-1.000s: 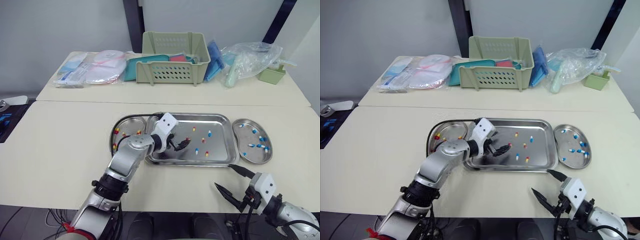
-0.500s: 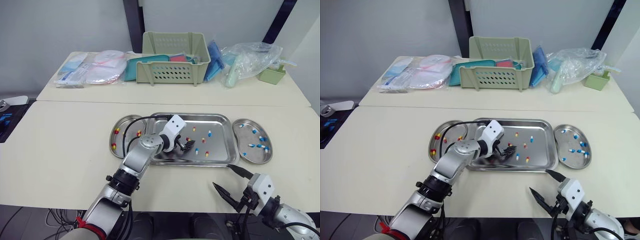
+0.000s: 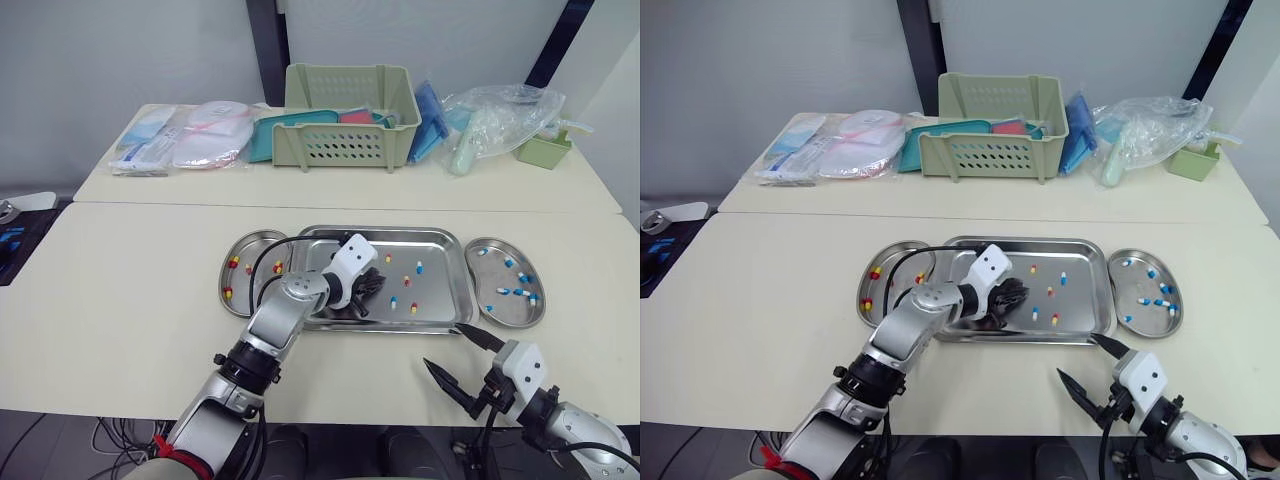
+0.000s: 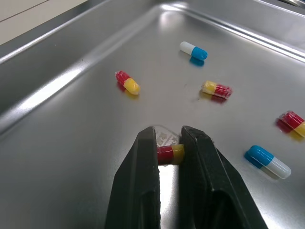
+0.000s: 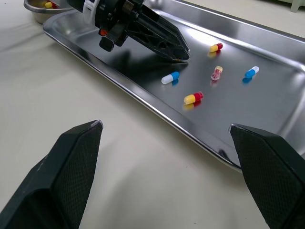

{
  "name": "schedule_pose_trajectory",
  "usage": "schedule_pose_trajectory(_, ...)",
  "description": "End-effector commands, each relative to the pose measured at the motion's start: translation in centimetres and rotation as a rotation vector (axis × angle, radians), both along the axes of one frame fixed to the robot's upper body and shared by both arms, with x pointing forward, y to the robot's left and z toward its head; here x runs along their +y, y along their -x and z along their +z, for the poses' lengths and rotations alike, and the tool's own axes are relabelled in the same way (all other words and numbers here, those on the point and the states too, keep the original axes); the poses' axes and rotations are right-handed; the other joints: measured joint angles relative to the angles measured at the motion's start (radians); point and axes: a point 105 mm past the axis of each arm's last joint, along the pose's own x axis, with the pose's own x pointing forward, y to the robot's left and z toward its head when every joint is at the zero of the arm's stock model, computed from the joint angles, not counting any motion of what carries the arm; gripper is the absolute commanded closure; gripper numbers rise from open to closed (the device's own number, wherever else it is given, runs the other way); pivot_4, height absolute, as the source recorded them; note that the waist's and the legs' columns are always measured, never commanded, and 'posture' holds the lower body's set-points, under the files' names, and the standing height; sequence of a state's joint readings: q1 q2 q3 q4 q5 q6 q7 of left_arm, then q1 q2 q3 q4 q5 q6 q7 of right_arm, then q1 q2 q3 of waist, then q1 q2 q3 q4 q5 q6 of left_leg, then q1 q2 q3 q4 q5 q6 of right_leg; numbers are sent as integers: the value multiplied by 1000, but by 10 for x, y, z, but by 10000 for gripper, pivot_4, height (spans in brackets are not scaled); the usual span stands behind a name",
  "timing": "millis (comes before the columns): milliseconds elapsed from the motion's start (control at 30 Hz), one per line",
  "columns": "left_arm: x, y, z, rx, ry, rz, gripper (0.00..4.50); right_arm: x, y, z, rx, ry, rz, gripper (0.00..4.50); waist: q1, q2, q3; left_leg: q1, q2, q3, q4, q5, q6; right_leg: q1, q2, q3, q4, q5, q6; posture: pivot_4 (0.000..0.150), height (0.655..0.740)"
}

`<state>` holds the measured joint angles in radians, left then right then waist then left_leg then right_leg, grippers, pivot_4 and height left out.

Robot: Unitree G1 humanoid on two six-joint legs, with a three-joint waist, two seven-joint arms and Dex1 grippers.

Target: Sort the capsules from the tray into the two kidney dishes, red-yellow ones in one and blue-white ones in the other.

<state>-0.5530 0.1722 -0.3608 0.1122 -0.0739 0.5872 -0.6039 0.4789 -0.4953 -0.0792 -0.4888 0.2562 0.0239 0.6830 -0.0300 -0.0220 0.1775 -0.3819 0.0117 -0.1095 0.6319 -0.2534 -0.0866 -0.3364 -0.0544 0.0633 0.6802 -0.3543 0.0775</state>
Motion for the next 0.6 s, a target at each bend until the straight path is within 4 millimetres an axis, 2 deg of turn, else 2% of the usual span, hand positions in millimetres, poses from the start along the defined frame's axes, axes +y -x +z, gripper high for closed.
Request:
schedule_pose_trajectory(33,2,4,21,-45,38,-22,40925,2,-2,16,-60,5,17,0,-1,0,0,0,0,0,0,0,0,0,0,0,0,0,0,1500,7400)
schedule_pose_trajectory(167,19,11,52,-93,67,-28,40925,2,-1,20,-75,25,53,0,-2,0,0,0,0,0,0,0,0,0,0,0,0,0,0,1500,7400)
schedule_pose_trajectory(233,35,13,64,-100,74,-5,40925,4,-1,23,-81,40,94,0,-2,0,0,0,0,0,0,0,0,0,0,0,0,0,0,1500,7400)
schedule_pose_trajectory(267,48,15,67,-91,71,22,40925,6,0,25,-80,43,126,0,-1,0,0,0,0,0,0,0,0,0,0,0,0,0,0,1500,7400)
schedule_pose_trajectory(333,69,18,70,-77,58,62,40925,10,0,26,-74,46,176,0,-5,1,0,0,0,0,0,0,0,0,0,0,0,0,0,1500,7400)
schedule_pose_trajectory(467,121,26,76,-77,-1,192,40925,15,-9,28,-63,57,291,0,-10,1,0,1,1,0,-1,0,0,0,0,0,0,0,0,1500,7400)
schedule_pose_trajectory(533,134,29,76,-78,-15,233,40925,15,-14,30,-65,46,305,0,-3,0,0,0,1,-1,0,0,0,0,0,0,0,0,0,1500,7400)
schedule_pose_trajectory(600,158,34,73,-70,-39,317,40925,17,-20,33,-74,27,322,0,4,0,1,0,0,-1,0,0,0,0,0,-1,0,0,0,1500,7400)
